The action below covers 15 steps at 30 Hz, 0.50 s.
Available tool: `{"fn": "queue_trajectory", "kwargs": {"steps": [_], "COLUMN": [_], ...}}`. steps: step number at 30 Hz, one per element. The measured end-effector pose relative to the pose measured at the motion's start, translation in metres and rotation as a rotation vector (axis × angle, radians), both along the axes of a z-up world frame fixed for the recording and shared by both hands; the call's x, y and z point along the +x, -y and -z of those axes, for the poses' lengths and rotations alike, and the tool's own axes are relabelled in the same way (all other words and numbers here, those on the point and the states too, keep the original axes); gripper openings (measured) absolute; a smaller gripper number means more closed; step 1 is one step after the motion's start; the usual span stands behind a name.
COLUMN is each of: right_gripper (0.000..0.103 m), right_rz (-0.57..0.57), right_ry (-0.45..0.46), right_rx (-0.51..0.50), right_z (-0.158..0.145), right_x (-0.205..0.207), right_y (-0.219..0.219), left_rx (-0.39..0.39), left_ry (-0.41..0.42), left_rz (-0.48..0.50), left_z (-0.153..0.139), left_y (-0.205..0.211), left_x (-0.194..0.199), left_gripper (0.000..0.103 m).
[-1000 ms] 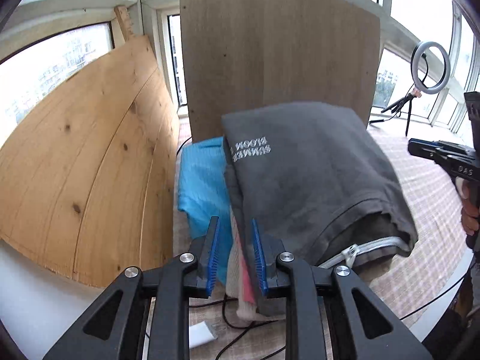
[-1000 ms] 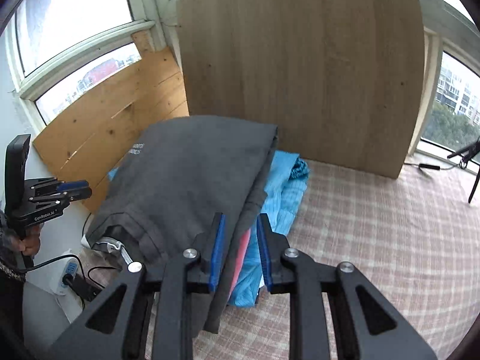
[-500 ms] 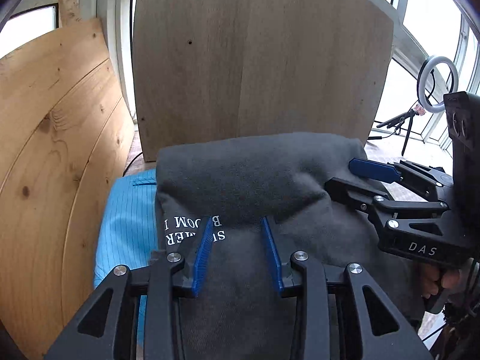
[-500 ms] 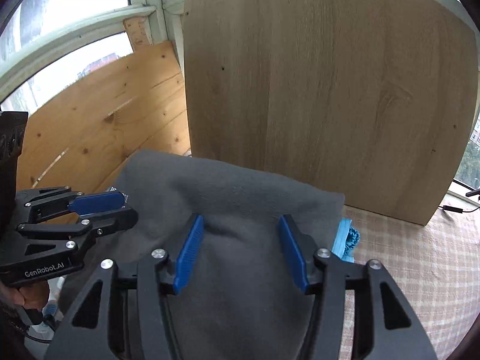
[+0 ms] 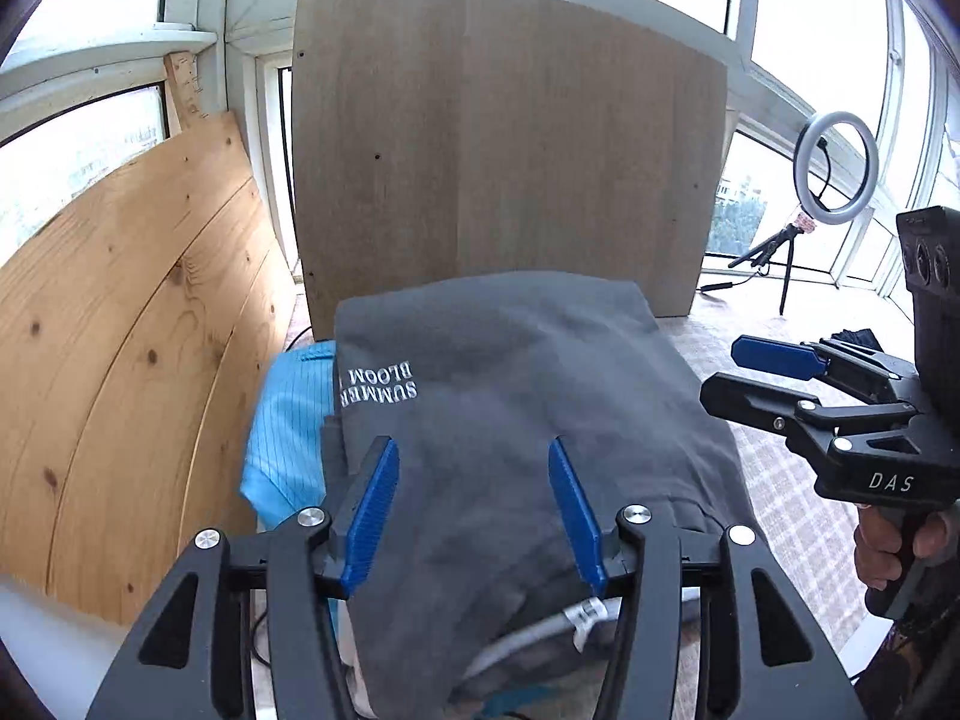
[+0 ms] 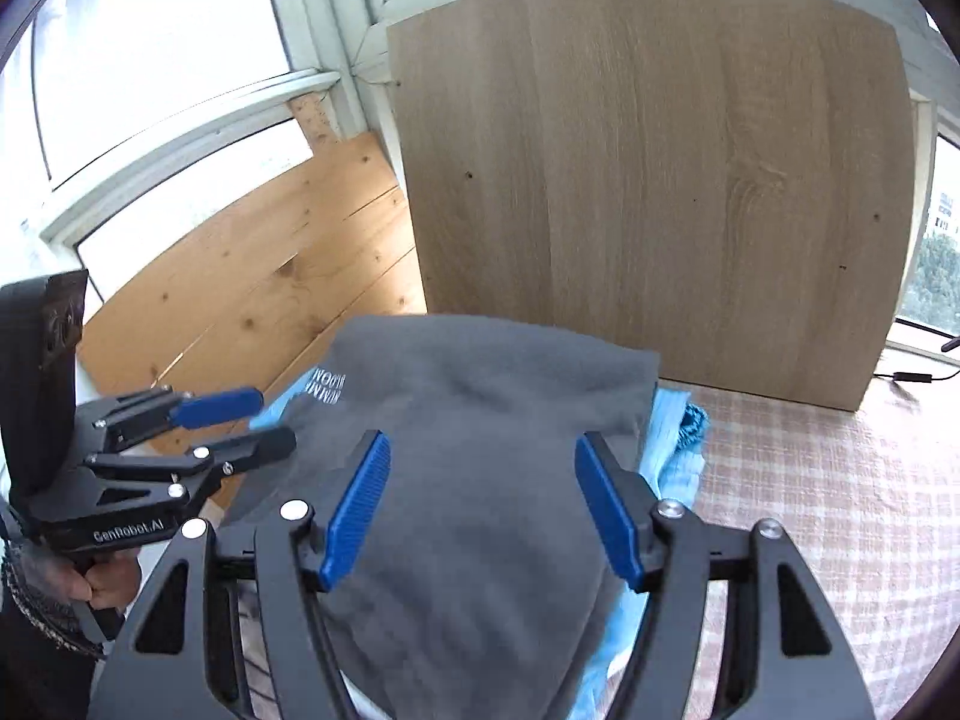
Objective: Fold clothes
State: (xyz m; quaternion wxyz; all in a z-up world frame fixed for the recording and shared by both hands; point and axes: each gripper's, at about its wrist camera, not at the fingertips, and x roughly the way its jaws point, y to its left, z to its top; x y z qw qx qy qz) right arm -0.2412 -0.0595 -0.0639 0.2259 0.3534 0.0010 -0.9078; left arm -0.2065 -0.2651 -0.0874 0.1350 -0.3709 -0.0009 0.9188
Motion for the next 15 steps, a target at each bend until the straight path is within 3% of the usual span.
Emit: {"fn": "queue_trajectory", "kwargs": {"steps": [2, 6, 9, 15], "right_gripper": [0.063, 0.064, 0.063, 0.064], "right_rz": [-0.002, -0.012, -0.01, 0.039], "right_ry": [0.02, 0.141, 0.179, 0.131], "right_rx": [0.002, 0.067, 0.098, 0.128], "right_z": [0.01, 0.048, 0.051, 0.036], "right_x": [0.023, 0.036, 0.049, 0.095], "right_y": [-0.004, -0.002, -0.01, -0.035], "left_rx": [0.002, -0.082, -0.036, 0.014], "left_ry": [0.036, 0.144, 0.153, 0.206], "left_rz": [0.012, -0.02, -0.066, -0.13], "left_z": [0.016, 0.055, 0.049, 0.036], "left_y": [-0.001, 0.002, 0.017, 0.025], "left_x": [0.011, 0.012, 0.034, 0.084], "left_gripper": [0.054, 0.054, 0.054, 0.057]}}
